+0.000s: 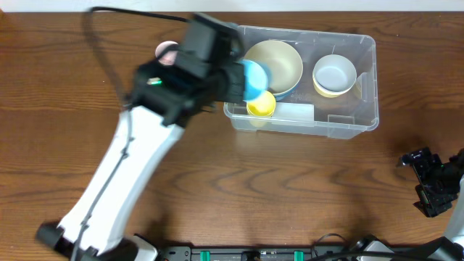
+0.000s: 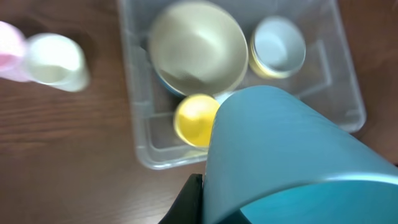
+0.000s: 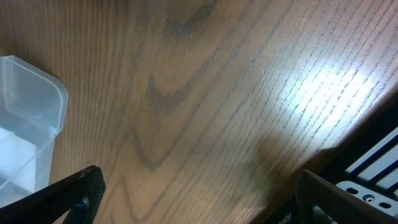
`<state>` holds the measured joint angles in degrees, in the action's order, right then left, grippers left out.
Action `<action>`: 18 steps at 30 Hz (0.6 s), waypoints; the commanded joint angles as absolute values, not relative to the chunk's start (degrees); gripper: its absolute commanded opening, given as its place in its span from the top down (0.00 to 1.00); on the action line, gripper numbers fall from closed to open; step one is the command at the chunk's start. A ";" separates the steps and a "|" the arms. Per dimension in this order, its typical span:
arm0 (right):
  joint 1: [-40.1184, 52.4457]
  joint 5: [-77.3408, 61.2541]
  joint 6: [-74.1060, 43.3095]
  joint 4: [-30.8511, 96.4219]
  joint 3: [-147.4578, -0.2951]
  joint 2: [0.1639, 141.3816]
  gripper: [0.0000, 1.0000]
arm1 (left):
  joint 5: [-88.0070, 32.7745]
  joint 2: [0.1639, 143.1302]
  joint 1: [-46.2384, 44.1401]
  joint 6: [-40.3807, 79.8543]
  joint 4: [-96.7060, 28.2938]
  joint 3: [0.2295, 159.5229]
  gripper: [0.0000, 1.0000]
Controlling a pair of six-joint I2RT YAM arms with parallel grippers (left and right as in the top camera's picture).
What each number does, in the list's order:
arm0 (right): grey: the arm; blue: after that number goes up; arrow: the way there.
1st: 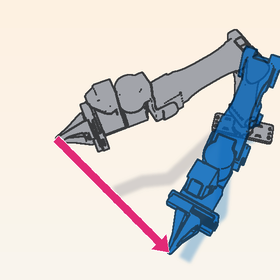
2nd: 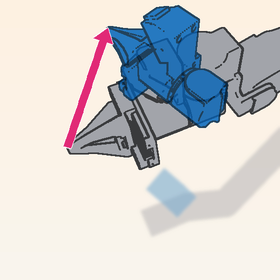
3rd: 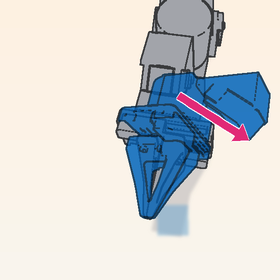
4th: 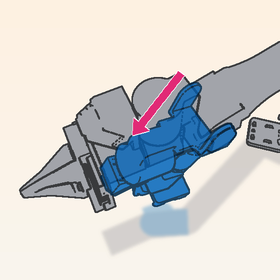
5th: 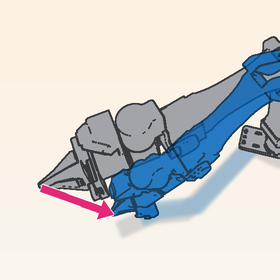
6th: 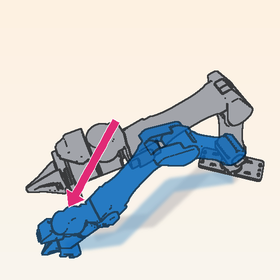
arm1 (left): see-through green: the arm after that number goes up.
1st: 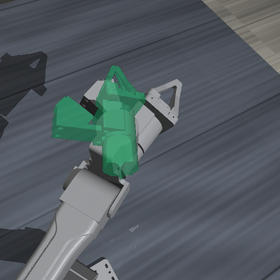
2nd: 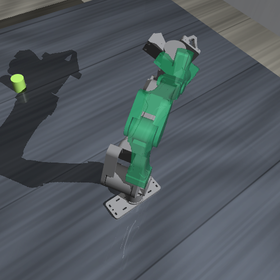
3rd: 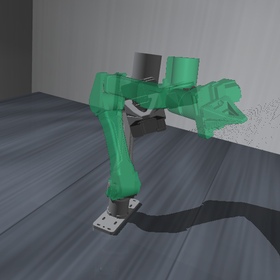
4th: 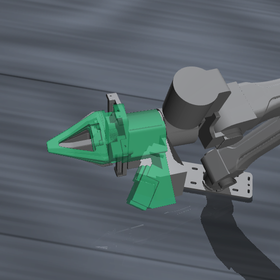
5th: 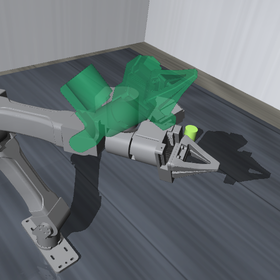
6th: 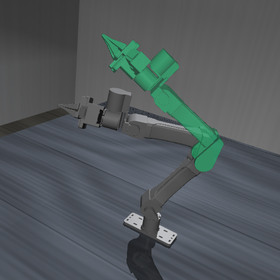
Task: Pack container
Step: 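Lift the blue cup and carry it over the yellow cups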
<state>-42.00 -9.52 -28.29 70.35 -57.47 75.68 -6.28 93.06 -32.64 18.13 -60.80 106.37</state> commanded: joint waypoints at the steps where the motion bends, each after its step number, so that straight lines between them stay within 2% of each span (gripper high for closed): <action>1: -42.48 -9.89 -29.12 70.22 -57.49 75.00 0.01 | -2.04 97.65 -35.81 17.85 -60.73 106.00 0.94; 9: -42.48 -9.89 -29.12 70.22 -57.49 75.00 0.01 | 0.36 106.94 -36.05 18.26 -60.07 106.00 0.94; 18: -42.48 -9.89 -29.12 70.22 -57.49 75.00 0.01 | 1.15 110.74 -33.17 18.26 -59.11 106.00 0.94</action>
<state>-42.00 -9.52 -28.29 70.32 -57.47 75.68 -0.38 110.04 -34.39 18.15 -59.29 106.30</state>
